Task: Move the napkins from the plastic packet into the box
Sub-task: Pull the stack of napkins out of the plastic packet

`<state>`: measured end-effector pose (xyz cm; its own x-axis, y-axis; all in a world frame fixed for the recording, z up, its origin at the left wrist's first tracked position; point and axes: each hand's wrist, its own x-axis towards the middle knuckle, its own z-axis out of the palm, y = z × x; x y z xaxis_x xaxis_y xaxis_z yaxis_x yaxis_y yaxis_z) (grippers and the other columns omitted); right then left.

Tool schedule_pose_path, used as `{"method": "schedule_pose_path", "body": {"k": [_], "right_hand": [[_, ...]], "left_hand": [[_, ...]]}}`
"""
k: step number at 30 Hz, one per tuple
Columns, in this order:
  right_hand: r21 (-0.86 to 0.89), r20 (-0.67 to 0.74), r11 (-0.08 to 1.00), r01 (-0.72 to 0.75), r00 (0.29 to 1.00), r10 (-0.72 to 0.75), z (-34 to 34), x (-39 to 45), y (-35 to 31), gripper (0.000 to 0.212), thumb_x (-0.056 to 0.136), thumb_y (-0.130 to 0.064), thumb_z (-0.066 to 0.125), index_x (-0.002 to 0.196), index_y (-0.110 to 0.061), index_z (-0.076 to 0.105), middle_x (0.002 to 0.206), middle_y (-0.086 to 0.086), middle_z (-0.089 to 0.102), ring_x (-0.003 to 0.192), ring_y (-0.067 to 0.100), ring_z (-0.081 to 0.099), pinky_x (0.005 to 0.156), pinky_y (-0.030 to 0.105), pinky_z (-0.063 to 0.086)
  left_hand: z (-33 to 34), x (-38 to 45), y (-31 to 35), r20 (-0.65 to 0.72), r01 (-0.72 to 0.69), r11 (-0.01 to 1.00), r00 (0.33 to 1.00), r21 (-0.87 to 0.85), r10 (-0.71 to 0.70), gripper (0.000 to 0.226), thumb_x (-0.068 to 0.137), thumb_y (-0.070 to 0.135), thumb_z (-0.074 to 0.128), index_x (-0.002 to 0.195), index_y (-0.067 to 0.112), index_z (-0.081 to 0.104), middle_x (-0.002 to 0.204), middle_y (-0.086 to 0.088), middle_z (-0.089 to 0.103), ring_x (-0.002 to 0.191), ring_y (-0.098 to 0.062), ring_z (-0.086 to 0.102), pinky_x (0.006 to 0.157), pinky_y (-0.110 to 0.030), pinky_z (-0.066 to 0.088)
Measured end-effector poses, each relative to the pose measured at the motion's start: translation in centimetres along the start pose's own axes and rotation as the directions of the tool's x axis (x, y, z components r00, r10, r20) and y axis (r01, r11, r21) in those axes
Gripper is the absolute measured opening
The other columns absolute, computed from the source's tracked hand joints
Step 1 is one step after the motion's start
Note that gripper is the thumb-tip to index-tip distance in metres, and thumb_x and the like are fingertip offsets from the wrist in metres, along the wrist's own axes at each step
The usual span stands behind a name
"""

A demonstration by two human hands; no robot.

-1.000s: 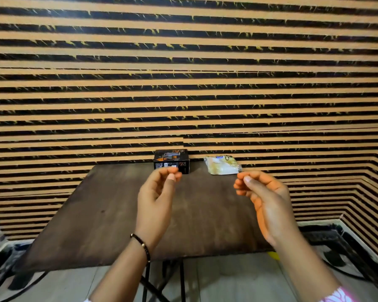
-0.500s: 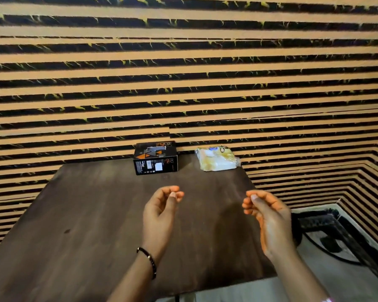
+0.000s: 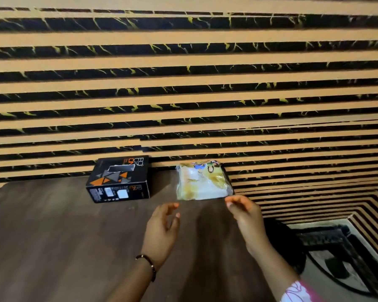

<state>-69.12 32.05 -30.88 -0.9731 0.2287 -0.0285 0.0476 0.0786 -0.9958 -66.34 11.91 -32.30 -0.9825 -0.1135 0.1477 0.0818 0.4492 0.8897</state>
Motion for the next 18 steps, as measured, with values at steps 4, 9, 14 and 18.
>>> {"method": "schedule_pose_path", "body": {"k": [4,9,14,18], "right_hand": [[-0.567,0.185,0.806,0.171,0.98,-0.078,0.1,7.6,3.1,0.027,0.08,-0.021,0.067,0.106,-0.022,0.064,0.118,-0.002,0.059,0.115,0.019,0.05,0.089,0.017,0.041],[-0.861,0.39,0.372,0.347,0.92,0.045,0.7,13.4,6.2,0.074,0.081,-0.044,0.058,0.145,-0.035,0.021,0.158,-0.01,0.012,0.146,0.026,0.004,0.116,0.046,0.014],[-0.854,0.448,0.331,0.401,0.891,0.074,0.9,16.9,8.8,0.081,0.081,-0.032,0.062,0.147,-0.033,0.015,0.159,-0.007,0.008,0.146,0.026,0.002,0.117,0.047,0.016],[-0.82,0.502,0.357,0.448,0.862,0.071,1.5,18.0,10.4,0.086,0.083,-0.019,0.06,0.146,-0.04,0.007,0.159,-0.008,0.009,0.145,0.028,0.011,0.116,0.041,0.024]], "left_hand": [[3.5,6.0,-1.7,0.192,-0.214,0.91,0.97,0.355,0.153,0.032,0.087,0.02,0.048,0.117,0.03,0.053,0.121,0.01,0.051,0.114,-0.011,0.046,0.091,-0.024,0.038],[7.3,12.6,-3.4,0.411,-0.33,0.604,0.912,0.725,0.005,0.06,0.089,0.027,0.044,0.144,0.025,0.021,0.154,0.001,0.021,0.143,-0.022,0.011,0.116,-0.046,0.008],[9.4,16.8,-5.9,0.444,-0.31,0.453,0.867,0.836,-0.226,0.076,0.09,0.035,0.049,0.146,0.032,-0.002,0.158,0.002,-0.004,0.144,-0.027,-0.006,0.113,-0.057,0.0],[10.3,17.6,-6.9,0.451,-0.315,0.43,0.854,0.846,-0.261,0.087,0.087,0.025,0.055,0.144,0.036,-0.009,0.158,0.001,-0.004,0.143,-0.032,0.001,0.111,-0.062,0.013]]}}
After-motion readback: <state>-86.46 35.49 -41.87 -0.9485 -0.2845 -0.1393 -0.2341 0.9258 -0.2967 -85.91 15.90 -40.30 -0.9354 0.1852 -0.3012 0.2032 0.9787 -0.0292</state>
